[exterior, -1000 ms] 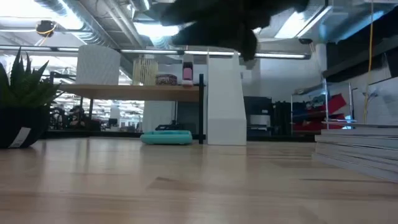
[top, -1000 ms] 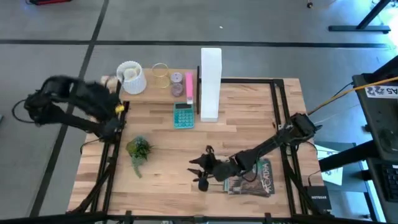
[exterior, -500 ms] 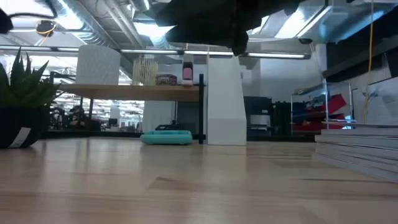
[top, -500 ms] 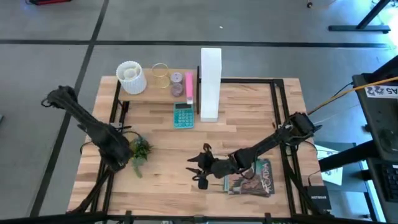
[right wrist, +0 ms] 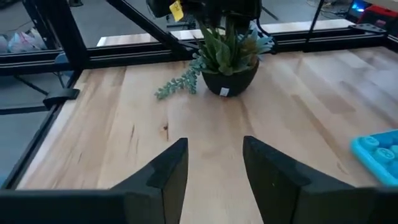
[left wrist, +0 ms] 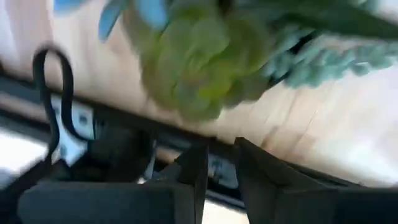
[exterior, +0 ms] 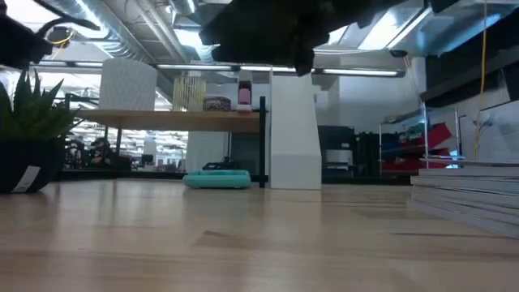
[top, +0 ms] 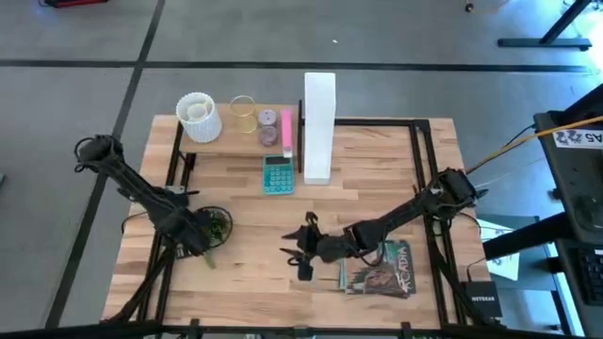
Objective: Stock shelves
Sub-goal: Put the plant pot under the shelf
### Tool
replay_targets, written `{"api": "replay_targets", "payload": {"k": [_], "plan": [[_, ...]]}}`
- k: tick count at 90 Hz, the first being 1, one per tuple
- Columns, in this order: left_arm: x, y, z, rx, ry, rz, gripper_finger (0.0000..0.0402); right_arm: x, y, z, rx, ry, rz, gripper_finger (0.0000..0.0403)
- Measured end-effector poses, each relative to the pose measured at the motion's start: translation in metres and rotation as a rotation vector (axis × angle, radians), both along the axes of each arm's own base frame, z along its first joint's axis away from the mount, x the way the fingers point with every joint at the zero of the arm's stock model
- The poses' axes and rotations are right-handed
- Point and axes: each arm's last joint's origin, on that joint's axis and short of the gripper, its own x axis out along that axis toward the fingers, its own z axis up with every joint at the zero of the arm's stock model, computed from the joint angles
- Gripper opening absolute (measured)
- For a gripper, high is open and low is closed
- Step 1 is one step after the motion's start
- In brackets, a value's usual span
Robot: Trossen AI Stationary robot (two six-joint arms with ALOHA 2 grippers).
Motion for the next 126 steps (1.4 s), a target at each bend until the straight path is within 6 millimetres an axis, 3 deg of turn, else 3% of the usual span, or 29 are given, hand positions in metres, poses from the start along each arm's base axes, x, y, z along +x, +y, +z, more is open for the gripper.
{"api": "replay_targets", "payload": {"k": [9, 26, 36, 69, 83, 103, 126], "plan": [[0.001, 0.0, -0.002, -0.002, -0.008, -0.043, 0.0061, 0.0, 0.0, 0.001, 0.002, -0.009, 0.001, 0.0138], [-0.012, 0.005, -0.02, -0.035, 0.13, 0.013, 0.0061, 0.0, 0.0, 0.001, 0.002, -0.008, 0.002, 0.0138], [-0.011, 0.005, -0.02, -0.04, 0.134, 0.034, 0.0065, 0.0, 0.0, 0.001, 0.001, -0.007, 0.002, 0.0138], [-0.005, 0.003, -0.025, -0.009, 0.009, 0.057, 0.0157, 0.001, 0.0, 0.002, -0.015, -0.015, 0.01, 0.0138], [-0.006, 0.005, -0.033, 0.0, 0.02, 0.04, 0.0169, 0.001, 0.0, 0.002, -0.015, -0.014, 0.01, 0.0138], [0.0, 0.005, -0.039, 0.112, -0.041, -0.108, 0.017, 0.001, 0.001, 0.003, -0.008, -0.03, 0.01, 0.0138], [0.018, -0.003, -0.043, 0.169, -0.232, -0.276, 0.017, 0.001, 0.001, 0.003, -0.008, -0.028, 0.012, 0.0138]]}}
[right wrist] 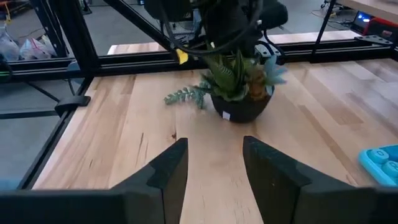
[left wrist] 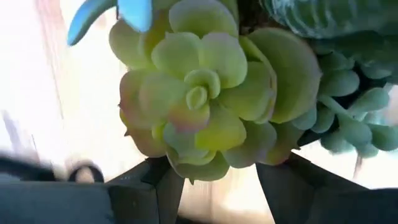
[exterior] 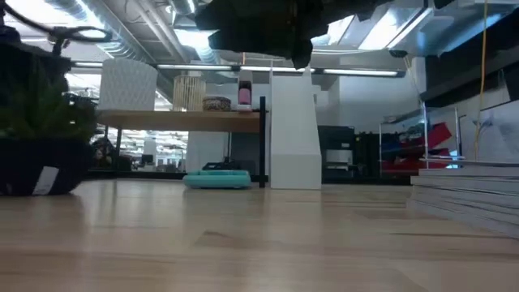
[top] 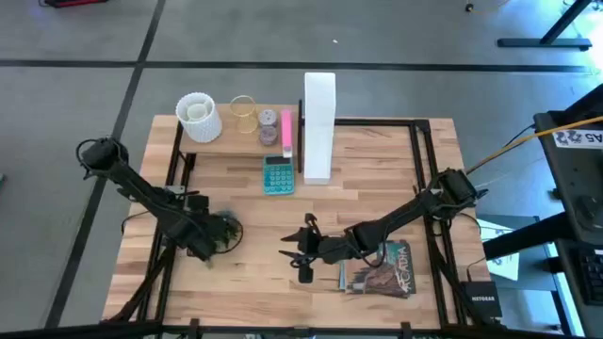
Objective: Stock shelves
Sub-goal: Put the plant pot under the shelf
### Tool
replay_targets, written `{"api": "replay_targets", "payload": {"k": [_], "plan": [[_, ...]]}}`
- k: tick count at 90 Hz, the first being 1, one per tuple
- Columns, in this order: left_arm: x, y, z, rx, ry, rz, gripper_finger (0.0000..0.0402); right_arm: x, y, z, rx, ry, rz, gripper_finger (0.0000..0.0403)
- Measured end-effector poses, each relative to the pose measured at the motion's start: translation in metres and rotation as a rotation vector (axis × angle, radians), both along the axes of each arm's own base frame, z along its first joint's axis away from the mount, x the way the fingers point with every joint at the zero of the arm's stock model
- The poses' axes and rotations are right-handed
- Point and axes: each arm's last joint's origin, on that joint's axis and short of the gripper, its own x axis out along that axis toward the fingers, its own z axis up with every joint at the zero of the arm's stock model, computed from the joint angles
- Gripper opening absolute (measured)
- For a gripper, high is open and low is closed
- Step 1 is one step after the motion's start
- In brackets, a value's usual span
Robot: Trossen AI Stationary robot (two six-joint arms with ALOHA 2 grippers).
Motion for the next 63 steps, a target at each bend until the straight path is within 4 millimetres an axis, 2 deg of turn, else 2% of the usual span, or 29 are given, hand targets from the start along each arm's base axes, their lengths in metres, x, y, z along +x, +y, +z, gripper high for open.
{"api": "replay_targets", "payload": {"k": [13, 30, 44, 63], "plan": [[0.013, -0.008, 0.001, -0.026, -0.147, -0.065, 0.017, -0.001, 0.0, -0.002, -0.002, 0.025, 0.019, 0.0138], [0.028, -0.019, 0.005, -0.11, -0.34, -0.057, 0.017, -0.004, -0.005, -0.012, -0.033, 0.135, 0.024, 0.0144], [0.037, -0.026, 0.01, -0.207, -0.453, -0.021, 0.017, 0.0, -0.015, -0.014, 0.021, 0.222, 0.016, 0.0177], [0.044, -0.035, 0.015, -0.374, -0.538, 0.073, 0.017, 0.004, -0.026, -0.012, 0.005, 0.316, 0.009, 0.0221]]}}
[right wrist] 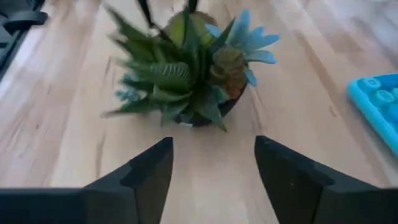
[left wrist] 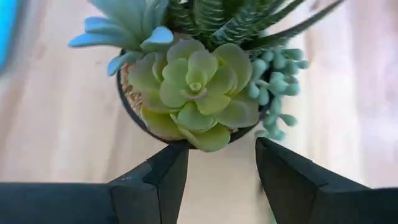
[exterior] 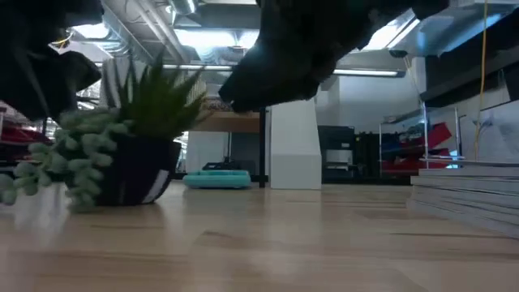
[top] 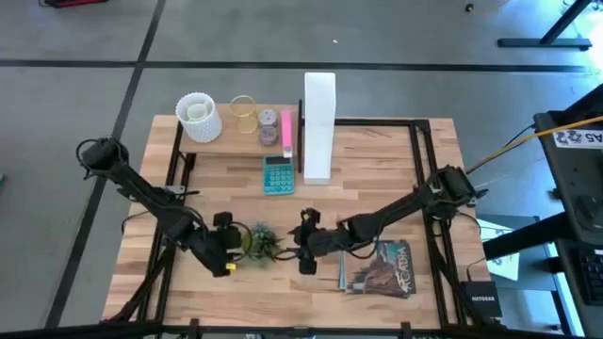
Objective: Stock shelves
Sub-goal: Put the plant pot under the shelf
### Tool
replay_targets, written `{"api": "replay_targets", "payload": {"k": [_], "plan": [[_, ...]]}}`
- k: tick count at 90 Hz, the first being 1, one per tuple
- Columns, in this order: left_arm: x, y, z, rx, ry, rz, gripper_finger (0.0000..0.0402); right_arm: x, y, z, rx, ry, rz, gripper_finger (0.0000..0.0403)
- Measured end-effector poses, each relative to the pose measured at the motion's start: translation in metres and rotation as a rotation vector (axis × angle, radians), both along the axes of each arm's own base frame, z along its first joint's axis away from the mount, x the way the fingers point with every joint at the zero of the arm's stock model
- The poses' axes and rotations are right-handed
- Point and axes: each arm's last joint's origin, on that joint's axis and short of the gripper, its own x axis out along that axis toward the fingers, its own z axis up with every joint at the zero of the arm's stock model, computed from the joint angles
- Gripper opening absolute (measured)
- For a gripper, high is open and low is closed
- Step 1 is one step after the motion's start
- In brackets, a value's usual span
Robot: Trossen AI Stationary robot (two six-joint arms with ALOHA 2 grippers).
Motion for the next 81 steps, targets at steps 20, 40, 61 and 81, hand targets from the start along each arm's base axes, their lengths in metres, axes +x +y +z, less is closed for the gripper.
{"api": "replay_targets", "payload": {"k": [20, 40, 61, 81], "plan": [[-0.004, -0.017, 0.005, -0.119, -0.046, -0.03, 0.017, 0.001, -0.007, -0.002, 0.035, 0.051, 0.042, 0.0228], [-0.023, -0.019, -0.004, -0.112, 0.074, 0.049, 0.017, -0.001, -0.009, -0.005, 0.018, 0.091, 0.079, 0.0227], [-0.018, -0.027, -0.017, -0.144, 0.074, 0.128, 0.017, 0.002, -0.023, -0.007, 0.02, 0.119, 0.04, 0.0227], [-0.009, -0.036, -0.038, -0.087, 0.088, 0.108, 0.0181, 0.004, -0.024, -0.012, 0.033, 0.141, 0.12, 0.024]]}}
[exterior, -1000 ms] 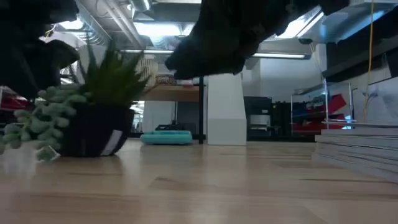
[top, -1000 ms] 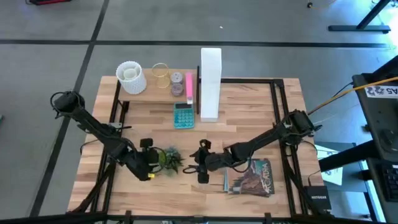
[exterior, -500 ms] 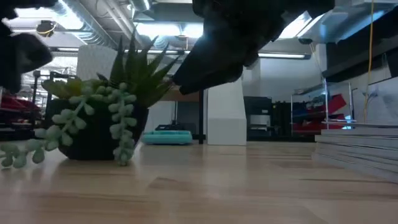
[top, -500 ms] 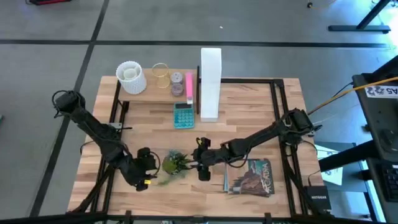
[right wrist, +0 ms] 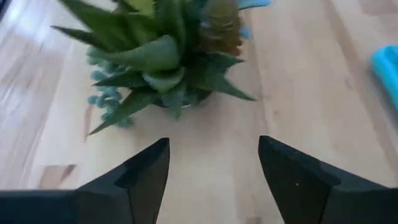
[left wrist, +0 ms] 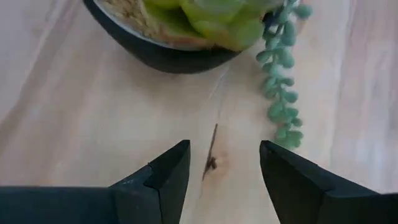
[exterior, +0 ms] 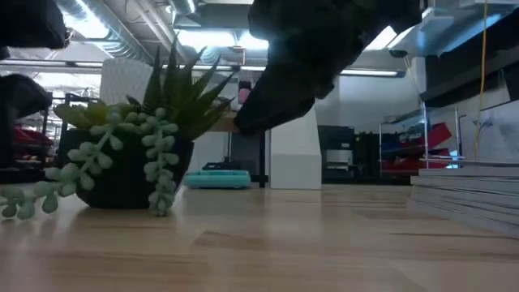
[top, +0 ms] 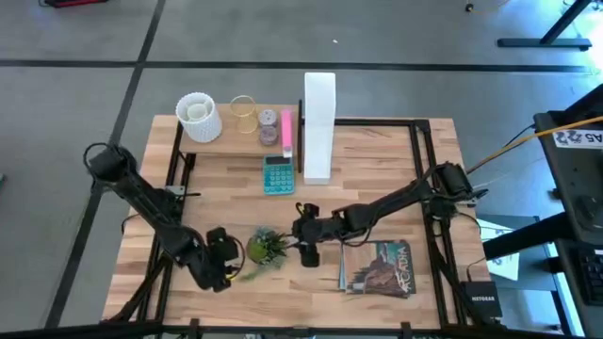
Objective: Stock shelves
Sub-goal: Put the plant pot under the shelf
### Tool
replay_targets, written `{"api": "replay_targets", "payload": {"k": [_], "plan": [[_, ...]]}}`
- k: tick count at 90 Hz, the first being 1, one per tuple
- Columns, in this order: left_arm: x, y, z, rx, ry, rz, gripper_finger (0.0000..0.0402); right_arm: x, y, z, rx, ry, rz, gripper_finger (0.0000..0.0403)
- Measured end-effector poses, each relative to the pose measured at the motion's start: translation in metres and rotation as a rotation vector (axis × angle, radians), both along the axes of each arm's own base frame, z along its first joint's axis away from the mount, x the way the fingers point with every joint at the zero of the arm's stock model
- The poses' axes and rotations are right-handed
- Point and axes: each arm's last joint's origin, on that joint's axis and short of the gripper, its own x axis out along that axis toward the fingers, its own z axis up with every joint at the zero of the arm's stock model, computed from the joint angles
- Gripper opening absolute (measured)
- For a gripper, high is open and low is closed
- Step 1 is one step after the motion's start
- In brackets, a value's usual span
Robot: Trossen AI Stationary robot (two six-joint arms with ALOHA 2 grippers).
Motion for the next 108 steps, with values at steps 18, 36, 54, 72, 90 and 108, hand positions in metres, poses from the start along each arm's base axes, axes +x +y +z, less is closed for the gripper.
{"api": "replay_targets", "payload": {"k": [18, 36, 54, 72, 90, 108], "plan": [[0.003, -0.002, -0.014, 0.047, 0.037, -0.005, 0.0223, 0.015, 0.005, -0.022, -0.022, 0.036, 0.038, 0.029], [0.004, -0.001, -0.019, 0.094, 0.018, 0.014, 0.0255, 0.031, 0.009, -0.028, -0.091, 0.018, 0.077, 0.0318], [0.006, 0.001, -0.018, 0.155, -0.056, 0.056, 0.0251, 0.035, 0.001, -0.032, -0.125, 0.036, 0.089, 0.0319], [0.01, 0.0, -0.015, 0.159, -0.116, 0.072, 0.0246, 0.041, -0.013, -0.036, -0.08, 0.027, 0.082, 0.0319], [0.015, -0.001, -0.013, 0.162, -0.16, 0.06, 0.0246, 0.046, -0.007, -0.04, -0.031, -0.02, 0.126, 0.0319], [0.02, 0.003, -0.015, 0.172, -0.159, 0.082, 0.0264, 0.05, -0.007, -0.042, -0.013, -0.058, 0.1, 0.0319]]}}
